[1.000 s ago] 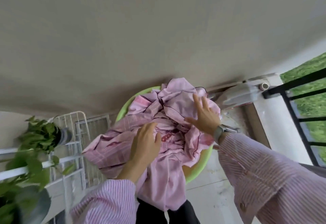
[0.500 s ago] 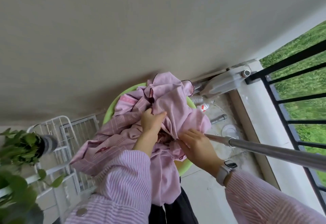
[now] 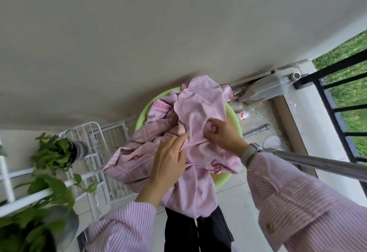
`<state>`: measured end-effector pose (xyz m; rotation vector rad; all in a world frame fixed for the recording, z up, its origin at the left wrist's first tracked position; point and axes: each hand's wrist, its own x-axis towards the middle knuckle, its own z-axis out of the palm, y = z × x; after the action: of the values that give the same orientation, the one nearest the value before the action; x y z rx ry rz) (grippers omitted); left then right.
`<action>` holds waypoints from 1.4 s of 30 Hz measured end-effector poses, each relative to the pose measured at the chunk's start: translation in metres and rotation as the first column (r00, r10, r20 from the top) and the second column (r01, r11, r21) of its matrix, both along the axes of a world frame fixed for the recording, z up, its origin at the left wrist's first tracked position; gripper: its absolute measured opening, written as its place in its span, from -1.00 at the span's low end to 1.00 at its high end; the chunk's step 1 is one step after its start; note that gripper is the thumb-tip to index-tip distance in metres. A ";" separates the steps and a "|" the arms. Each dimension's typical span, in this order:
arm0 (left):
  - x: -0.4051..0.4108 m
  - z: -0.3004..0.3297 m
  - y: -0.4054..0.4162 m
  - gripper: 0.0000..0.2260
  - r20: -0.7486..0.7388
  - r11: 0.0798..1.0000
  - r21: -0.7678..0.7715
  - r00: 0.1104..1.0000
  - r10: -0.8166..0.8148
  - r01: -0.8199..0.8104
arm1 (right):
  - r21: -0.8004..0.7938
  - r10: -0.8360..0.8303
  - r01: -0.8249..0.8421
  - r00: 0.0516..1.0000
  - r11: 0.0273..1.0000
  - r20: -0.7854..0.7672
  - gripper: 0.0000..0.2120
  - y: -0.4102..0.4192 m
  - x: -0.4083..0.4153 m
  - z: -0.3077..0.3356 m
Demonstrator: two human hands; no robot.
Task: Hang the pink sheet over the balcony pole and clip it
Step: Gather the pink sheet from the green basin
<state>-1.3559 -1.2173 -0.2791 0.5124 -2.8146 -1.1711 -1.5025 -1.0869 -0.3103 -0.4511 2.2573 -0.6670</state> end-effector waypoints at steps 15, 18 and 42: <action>-0.035 -0.007 0.034 -0.68 0.138 0.945 0.275 0.980 0.145 -0.179 | -0.290 -0.314 0.289 0.948 0.913 -0.045 -0.71 0.058 0.041 0.041; -0.013 -0.002 0.031 -0.63 0.066 0.976 0.163 0.985 -0.157 0.144 | -0.254 -0.319 0.299 0.947 0.920 -0.044 -0.34 0.040 0.012 0.023; -0.022 0.029 0.025 -0.60 0.178 0.833 0.336 0.898 0.402 -0.440 | -0.348 0.119 -0.283 0.898 0.894 -0.425 -0.86 0.034 0.033 0.056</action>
<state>-1.3775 -1.1918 -0.2497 1.1785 -2.3536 -1.5987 -1.4698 -1.0528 -0.2545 -1.1013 2.3872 -1.0075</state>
